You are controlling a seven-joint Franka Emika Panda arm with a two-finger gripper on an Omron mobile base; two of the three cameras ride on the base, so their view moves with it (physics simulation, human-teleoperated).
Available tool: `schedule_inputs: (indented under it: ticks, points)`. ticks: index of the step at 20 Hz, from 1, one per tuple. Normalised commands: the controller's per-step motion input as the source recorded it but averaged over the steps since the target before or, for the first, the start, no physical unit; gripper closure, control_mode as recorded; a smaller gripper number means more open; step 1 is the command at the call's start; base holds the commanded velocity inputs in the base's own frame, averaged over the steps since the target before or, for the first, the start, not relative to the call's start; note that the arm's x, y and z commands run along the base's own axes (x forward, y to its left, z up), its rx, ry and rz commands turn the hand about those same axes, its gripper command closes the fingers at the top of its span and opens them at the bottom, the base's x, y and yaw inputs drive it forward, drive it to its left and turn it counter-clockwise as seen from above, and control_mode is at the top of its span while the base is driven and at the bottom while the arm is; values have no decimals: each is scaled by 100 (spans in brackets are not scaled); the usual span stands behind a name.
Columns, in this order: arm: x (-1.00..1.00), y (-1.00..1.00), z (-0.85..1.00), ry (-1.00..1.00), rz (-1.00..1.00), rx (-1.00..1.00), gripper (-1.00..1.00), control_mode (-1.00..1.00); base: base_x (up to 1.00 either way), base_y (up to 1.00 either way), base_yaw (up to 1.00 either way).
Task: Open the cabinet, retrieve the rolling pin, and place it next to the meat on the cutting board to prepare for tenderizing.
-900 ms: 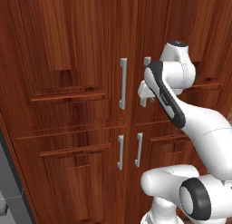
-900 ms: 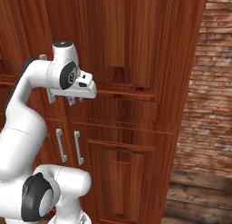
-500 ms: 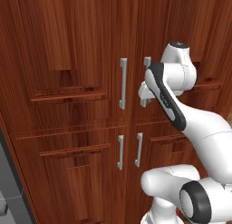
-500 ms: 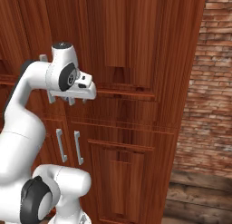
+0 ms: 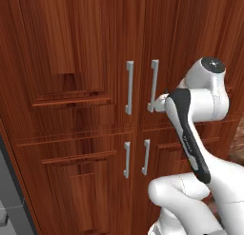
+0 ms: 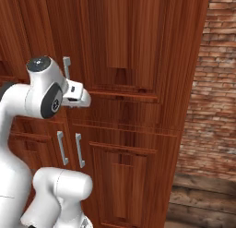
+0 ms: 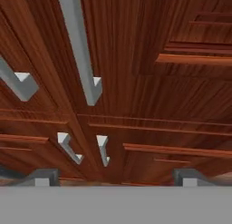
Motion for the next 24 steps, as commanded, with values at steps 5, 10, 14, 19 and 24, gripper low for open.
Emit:
schedule_inputs:
  ticks: [5,10,14,19,24]
  points:
    - [-87,3,5,-41,0,0,-100,-100,0,0,0]
    - [-26,20,0,-31,-2,0,-100,-100,0,0,0]
    - [1,32,-2,-34,-6,0,-100,-100,0,0,0]
    - [7,28,0,-35,-10,0,-100,-100,0,0,0]
    - [9,13,0,-38,-8,0,-100,-100,0,0,0]
